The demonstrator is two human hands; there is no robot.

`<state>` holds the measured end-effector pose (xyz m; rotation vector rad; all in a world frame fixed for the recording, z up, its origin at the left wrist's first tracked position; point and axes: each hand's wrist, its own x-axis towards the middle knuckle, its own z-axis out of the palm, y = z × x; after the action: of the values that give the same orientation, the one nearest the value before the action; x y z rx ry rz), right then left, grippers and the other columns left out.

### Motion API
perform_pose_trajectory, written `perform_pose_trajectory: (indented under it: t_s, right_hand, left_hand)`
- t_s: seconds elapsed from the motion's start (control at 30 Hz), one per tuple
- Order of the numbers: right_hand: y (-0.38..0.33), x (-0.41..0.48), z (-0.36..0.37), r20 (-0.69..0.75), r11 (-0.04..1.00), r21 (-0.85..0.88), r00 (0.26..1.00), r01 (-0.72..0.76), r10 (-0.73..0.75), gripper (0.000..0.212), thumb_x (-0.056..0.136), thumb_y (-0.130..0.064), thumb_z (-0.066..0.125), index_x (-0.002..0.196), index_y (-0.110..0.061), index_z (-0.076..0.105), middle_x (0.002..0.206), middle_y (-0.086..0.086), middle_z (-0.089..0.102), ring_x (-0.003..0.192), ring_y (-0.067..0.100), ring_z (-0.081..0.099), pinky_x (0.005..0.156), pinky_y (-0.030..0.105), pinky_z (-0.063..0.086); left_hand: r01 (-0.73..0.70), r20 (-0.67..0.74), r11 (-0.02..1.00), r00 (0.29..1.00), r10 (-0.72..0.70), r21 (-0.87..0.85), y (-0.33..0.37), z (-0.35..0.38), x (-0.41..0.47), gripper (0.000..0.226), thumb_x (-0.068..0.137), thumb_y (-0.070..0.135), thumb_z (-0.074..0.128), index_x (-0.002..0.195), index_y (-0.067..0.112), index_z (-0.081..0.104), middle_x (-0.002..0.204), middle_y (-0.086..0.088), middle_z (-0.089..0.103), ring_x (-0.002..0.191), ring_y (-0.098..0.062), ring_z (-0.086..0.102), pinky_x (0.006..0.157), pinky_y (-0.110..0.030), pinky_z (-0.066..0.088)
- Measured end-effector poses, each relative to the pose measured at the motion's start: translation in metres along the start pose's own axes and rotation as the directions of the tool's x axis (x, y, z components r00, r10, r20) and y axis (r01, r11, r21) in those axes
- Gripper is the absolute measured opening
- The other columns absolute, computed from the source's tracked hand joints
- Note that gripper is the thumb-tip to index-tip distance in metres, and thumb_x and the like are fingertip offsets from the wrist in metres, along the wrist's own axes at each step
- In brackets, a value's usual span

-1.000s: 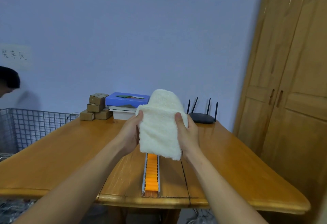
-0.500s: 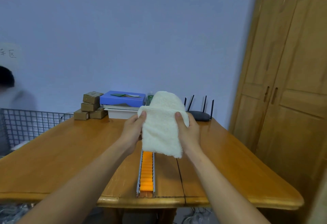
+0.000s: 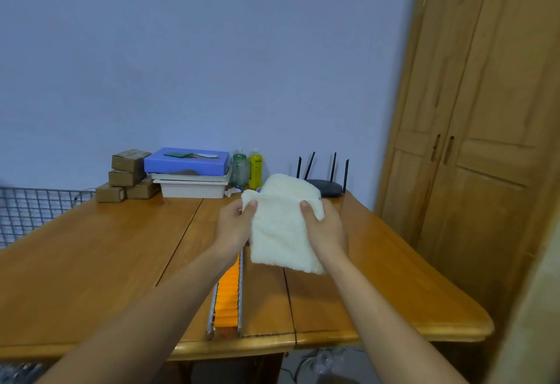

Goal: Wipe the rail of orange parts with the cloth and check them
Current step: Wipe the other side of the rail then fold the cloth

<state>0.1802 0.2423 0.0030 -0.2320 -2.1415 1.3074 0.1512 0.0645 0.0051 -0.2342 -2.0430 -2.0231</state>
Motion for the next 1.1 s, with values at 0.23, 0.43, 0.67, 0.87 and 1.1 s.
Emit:
perform_pose_trajectory:
  t_s: [0.23, 0.43, 0.67, 0.87, 1.1]
  right_hand:
    - [0.037, 0.011, 0.002, -0.017, 0.975, -0.216, 0.999, -0.044, 0.042, 0.053, 0.096, -0.066, 0.041, 0.138, -0.035, 0.053, 0.127, -0.006, 0.063, 0.111, 0.023, 0.059, 0.089, 0.039, 0.050]
    - [0.060, 0.022, 0.000, -0.007, 0.946, -0.309, 0.995, -0.101, 0.104, 0.061, 0.096, -0.068, 0.039, 0.145, -0.033, 0.049, 0.132, -0.003, 0.063, 0.116, 0.025, 0.059, 0.094, 0.045, 0.052]
    - [0.079, 0.031, 0.003, 0.043, 0.914, -0.375, 0.982, -0.156, 0.186, 0.059, 0.097, -0.065, 0.040, 0.146, -0.033, 0.047, 0.131, 0.001, 0.062, 0.115, 0.028, 0.059, 0.092, 0.042, 0.052]
    - [0.096, 0.028, 0.024, 0.110, 0.880, -0.451, 0.969, -0.148, 0.220, 0.061, 0.099, -0.066, 0.037, 0.149, -0.031, 0.043, 0.137, -0.001, 0.060, 0.120, 0.026, 0.058, 0.092, 0.039, 0.050]
    - [0.108, 0.029, 0.034, 0.115, 0.816, -0.567, 0.970, -0.111, 0.212, 0.061, 0.100, -0.064, 0.035, 0.149, -0.029, 0.043, 0.133, 0.000, 0.061, 0.116, 0.025, 0.059, 0.079, 0.034, 0.047]
  left_hand:
    - [0.148, 0.027, 0.978, 0.988, -0.153, 0.147, -0.033, 0.023, 0.022, 0.015, 0.104, 0.030, 0.055, 0.110, 0.018, 0.061, 0.112, -0.013, 0.070, 0.100, -0.036, 0.069, 0.077, -0.053, 0.061]
    - [0.497, 0.131, 0.867, 0.862, -0.489, -0.035, -0.048, 0.046, 0.035, 0.037, 0.106, 0.027, 0.052, 0.142, 0.017, 0.051, 0.125, -0.010, 0.065, 0.112, -0.035, 0.063, 0.093, -0.055, 0.056]
    - [0.546, 0.095, 0.825, 0.822, -0.561, 0.147, -0.071, 0.063, 0.049, 0.038, 0.105, 0.020, 0.049, 0.142, 0.013, 0.049, 0.125, -0.014, 0.063, 0.113, -0.036, 0.062, 0.099, -0.054, 0.054]
    - [0.476, 0.015, 0.760, 0.843, -0.537, 0.442, -0.078, 0.054, 0.059, 0.041, 0.104, 0.013, 0.052, 0.144, 0.009, 0.045, 0.126, -0.018, 0.059, 0.111, -0.040, 0.063, 0.085, -0.055, 0.062]
    - [0.370, 0.046, 0.746, 0.881, -0.471, 0.554, -0.089, 0.052, 0.062, 0.042, 0.102, 0.008, 0.050, 0.144, 0.011, 0.047, 0.132, -0.016, 0.059, 0.113, -0.040, 0.064, 0.081, -0.057, 0.062]
